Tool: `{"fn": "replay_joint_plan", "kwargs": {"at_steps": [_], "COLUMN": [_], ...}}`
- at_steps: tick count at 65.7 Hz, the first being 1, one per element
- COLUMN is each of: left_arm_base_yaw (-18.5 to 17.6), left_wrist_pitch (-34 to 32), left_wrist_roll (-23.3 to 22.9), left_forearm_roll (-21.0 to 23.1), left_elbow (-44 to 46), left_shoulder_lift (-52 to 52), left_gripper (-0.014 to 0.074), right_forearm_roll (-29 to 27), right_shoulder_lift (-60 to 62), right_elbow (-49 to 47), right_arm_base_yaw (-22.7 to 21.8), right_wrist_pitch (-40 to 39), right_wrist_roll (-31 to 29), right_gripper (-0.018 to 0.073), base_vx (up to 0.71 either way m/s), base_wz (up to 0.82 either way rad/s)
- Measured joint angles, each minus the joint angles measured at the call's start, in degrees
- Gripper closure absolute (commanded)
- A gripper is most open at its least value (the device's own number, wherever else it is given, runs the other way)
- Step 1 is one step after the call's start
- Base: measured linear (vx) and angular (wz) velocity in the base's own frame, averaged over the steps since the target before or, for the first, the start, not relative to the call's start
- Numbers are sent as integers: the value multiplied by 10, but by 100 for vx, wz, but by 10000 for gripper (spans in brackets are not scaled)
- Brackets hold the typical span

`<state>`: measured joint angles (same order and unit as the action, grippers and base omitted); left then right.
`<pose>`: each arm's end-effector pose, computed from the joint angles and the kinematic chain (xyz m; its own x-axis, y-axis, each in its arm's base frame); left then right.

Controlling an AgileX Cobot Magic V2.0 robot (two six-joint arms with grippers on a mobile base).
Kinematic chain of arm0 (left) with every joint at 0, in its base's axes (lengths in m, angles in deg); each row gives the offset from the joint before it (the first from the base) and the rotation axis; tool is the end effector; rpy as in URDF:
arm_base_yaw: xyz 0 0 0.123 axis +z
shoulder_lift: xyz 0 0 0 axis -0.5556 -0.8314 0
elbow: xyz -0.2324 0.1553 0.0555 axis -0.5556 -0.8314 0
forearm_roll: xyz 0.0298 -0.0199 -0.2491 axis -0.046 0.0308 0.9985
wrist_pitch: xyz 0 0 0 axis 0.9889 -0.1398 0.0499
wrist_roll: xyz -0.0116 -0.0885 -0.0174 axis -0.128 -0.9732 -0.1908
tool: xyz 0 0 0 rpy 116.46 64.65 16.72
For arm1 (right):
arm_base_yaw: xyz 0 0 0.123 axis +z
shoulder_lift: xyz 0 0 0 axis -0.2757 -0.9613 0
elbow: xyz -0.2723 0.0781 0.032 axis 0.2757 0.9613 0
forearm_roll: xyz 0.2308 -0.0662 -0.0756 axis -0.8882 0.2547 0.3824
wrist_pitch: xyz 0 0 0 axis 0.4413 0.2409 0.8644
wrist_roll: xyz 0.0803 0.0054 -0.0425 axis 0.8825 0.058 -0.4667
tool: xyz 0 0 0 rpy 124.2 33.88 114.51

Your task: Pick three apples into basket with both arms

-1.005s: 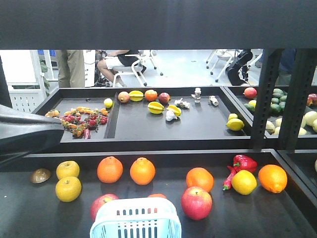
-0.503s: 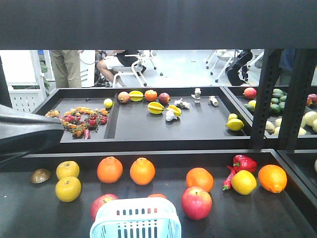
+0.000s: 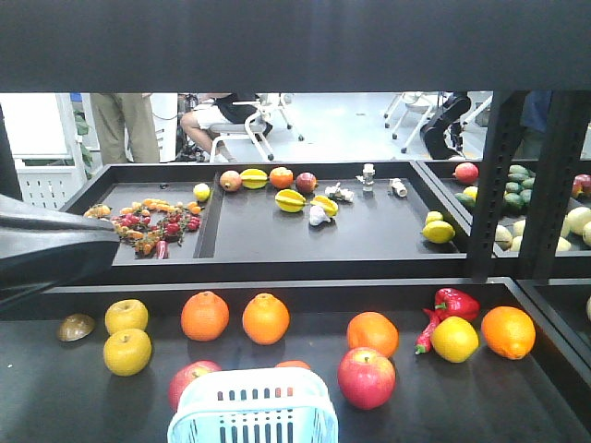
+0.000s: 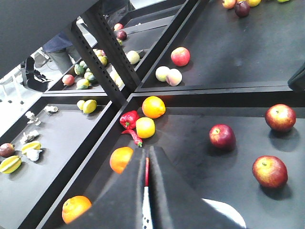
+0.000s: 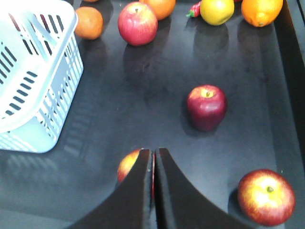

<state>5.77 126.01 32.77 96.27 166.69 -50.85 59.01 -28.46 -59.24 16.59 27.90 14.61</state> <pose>0.1208 -0.1049 0.4944 0.1953 0.4217 -0.8854 0.7768 0.4846 0.4022 0.0823 0.0127 0.2887 -0.6000 -0.0947 -0.7943 -0.1671 0.9859 0.0086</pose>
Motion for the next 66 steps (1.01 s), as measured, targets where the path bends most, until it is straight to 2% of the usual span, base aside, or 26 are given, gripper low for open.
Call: {"fn": "replay_joint_plan", "kwargs": {"at_steps": [32,66], "left_arm_base_yaw": [0,0], "left_wrist_pitch": [0,0], "left_wrist_roll": [0,0], "left_forearm_roll": [0,0], "left_elbow": [0,0], "left_shoulder_lift": [0,0], "left_gripper": [604,604], "right_forearm_roll": [0,0], "right_shoulder_lift": [0,0], "right_elbow": [0,0], "right_arm_base_yaw": [0,0], "right_wrist_pitch": [80,88], "right_wrist_roll": [0,0], "right_gripper": [564,549], "base_vx": [0,0], "base_wz": [0,0]}}
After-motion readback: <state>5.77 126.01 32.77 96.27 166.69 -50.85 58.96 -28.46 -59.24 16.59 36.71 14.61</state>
